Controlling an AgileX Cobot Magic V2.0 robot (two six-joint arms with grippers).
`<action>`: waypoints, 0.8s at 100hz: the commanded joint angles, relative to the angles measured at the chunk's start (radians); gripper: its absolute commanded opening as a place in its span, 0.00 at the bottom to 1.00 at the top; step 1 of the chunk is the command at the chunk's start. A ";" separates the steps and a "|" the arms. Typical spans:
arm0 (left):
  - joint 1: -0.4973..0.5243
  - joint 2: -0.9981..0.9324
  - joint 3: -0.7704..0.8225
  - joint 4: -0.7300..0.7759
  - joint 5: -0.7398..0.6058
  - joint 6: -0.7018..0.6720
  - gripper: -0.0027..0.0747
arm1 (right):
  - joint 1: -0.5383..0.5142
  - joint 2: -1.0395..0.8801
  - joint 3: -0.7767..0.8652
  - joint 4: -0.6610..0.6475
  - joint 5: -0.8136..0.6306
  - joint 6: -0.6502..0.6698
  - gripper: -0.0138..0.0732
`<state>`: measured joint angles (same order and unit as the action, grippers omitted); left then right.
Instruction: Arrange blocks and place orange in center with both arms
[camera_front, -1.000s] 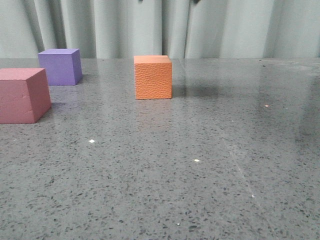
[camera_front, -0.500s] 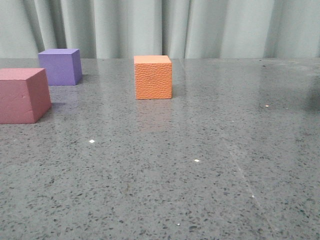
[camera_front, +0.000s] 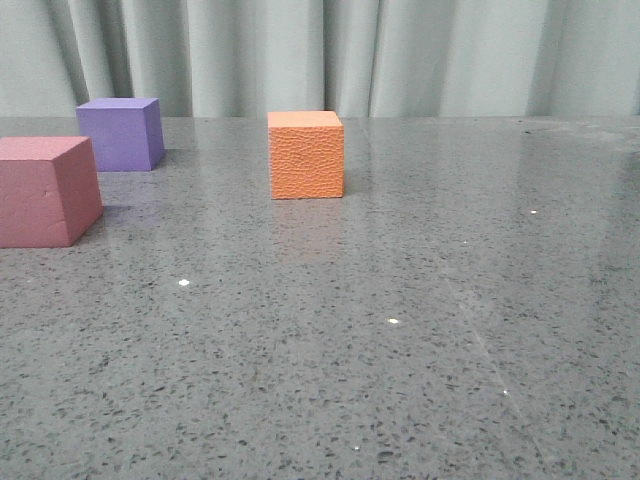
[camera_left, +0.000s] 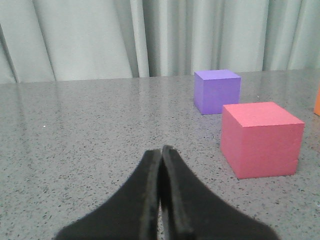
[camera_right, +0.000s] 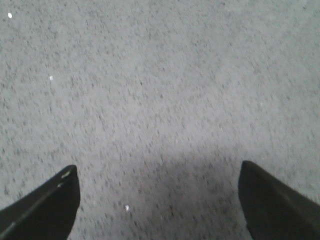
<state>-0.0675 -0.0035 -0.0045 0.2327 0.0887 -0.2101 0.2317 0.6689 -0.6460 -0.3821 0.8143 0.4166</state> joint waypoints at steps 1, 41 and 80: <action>0.002 -0.033 0.054 -0.009 -0.069 0.002 0.01 | -0.006 -0.066 0.030 -0.029 -0.036 -0.010 0.89; 0.002 -0.033 0.054 -0.009 -0.069 0.002 0.01 | -0.006 -0.187 0.093 -0.029 -0.080 -0.010 0.24; 0.002 -0.033 0.054 -0.009 -0.069 0.002 0.01 | -0.006 -0.187 0.093 -0.028 -0.065 -0.009 0.08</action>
<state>-0.0675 -0.0035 -0.0045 0.2327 0.0887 -0.2101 0.2317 0.4790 -0.5286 -0.3821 0.8022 0.4166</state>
